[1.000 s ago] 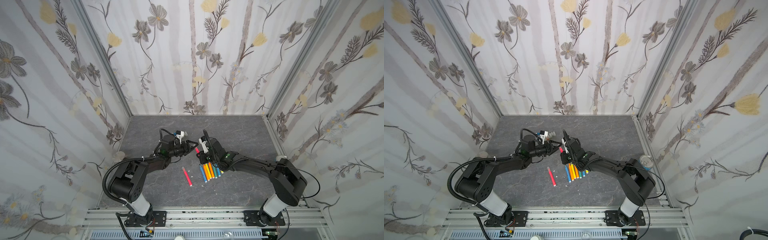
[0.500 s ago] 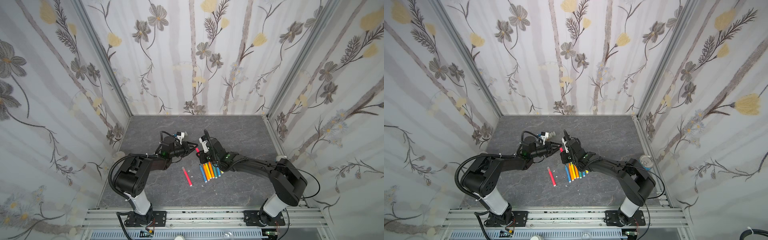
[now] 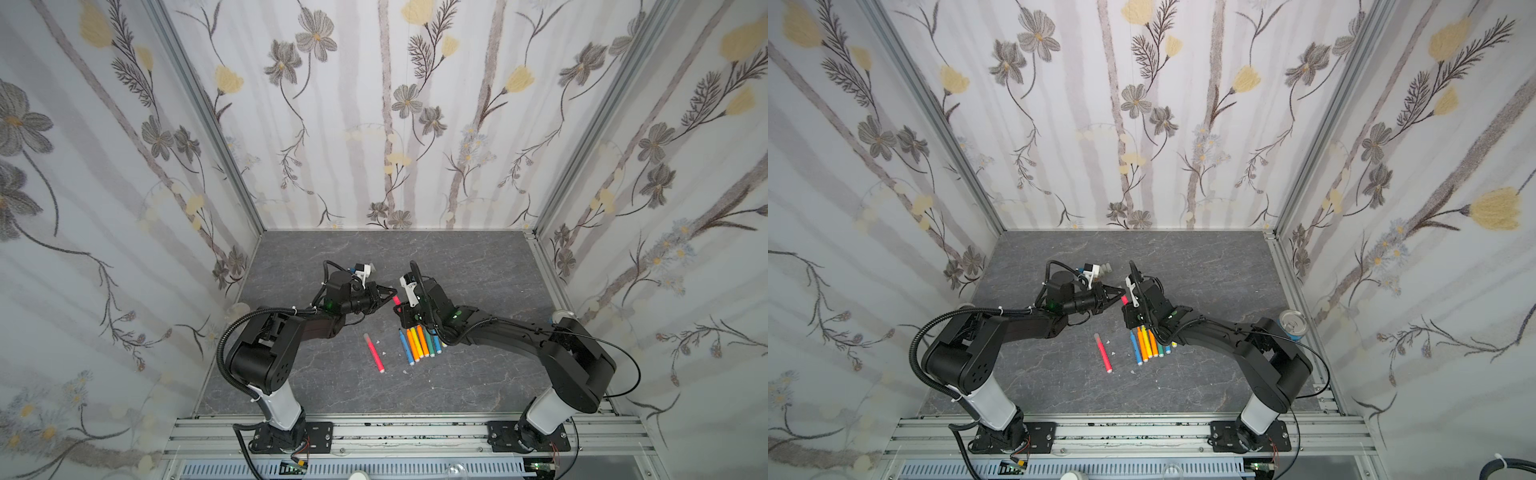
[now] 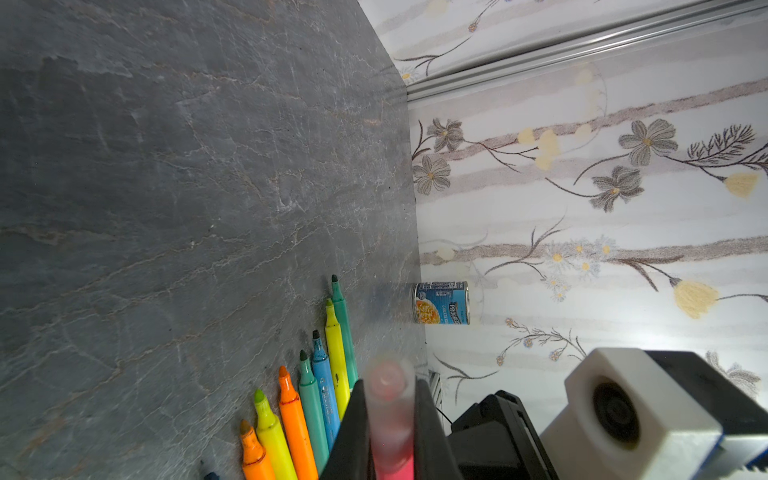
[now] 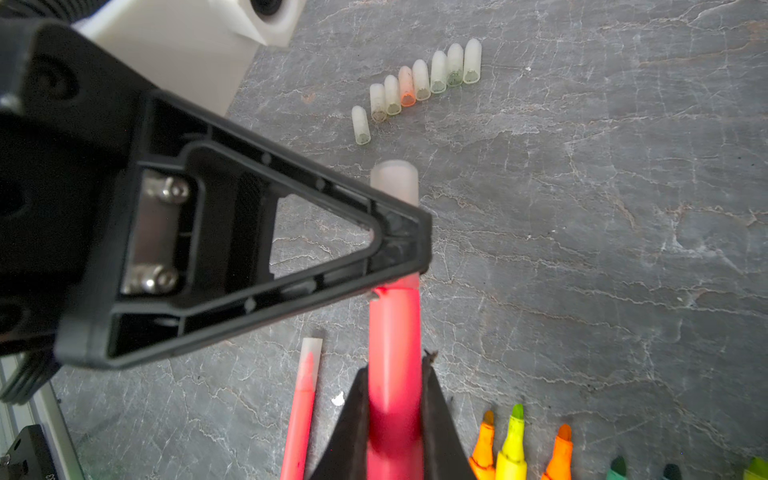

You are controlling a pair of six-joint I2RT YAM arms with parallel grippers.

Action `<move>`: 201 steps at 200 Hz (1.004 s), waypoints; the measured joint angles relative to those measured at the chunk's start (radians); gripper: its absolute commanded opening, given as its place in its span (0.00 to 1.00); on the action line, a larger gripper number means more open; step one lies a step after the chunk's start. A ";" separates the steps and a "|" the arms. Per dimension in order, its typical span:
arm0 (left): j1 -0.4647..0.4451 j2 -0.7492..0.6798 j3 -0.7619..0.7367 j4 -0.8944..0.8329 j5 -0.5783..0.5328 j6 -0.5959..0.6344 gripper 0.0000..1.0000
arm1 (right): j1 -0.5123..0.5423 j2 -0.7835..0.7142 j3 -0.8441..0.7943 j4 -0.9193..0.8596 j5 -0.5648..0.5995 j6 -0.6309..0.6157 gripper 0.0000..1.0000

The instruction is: Open the pen caps

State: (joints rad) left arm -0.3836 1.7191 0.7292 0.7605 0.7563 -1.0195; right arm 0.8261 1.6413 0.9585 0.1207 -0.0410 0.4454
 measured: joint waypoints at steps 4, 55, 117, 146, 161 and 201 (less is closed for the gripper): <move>0.000 0.000 0.003 -0.006 0.001 0.005 0.00 | 0.000 -0.002 -0.004 0.004 0.000 0.002 0.00; 0.003 -0.019 0.040 -0.069 0.087 0.055 0.00 | 0.034 -0.098 -0.103 0.077 0.061 0.042 0.00; 0.081 -0.024 0.066 -0.106 -0.113 0.112 0.00 | 0.112 -0.223 -0.243 0.032 0.053 0.105 0.00; 0.127 -0.039 0.066 -0.116 -0.153 0.126 0.00 | 0.143 -0.247 -0.272 0.025 0.055 0.127 0.00; 0.156 -0.050 0.063 -0.126 -0.150 0.135 0.00 | 0.150 -0.255 -0.282 0.026 0.065 0.143 0.00; 0.248 -0.071 0.046 -0.196 -0.150 0.192 0.00 | 0.193 -0.218 -0.285 0.044 0.097 0.213 0.00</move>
State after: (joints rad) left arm -0.1356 1.6478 0.7750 0.5644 0.6060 -0.8276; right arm 1.0187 1.4231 0.6739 0.1650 0.0559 0.6582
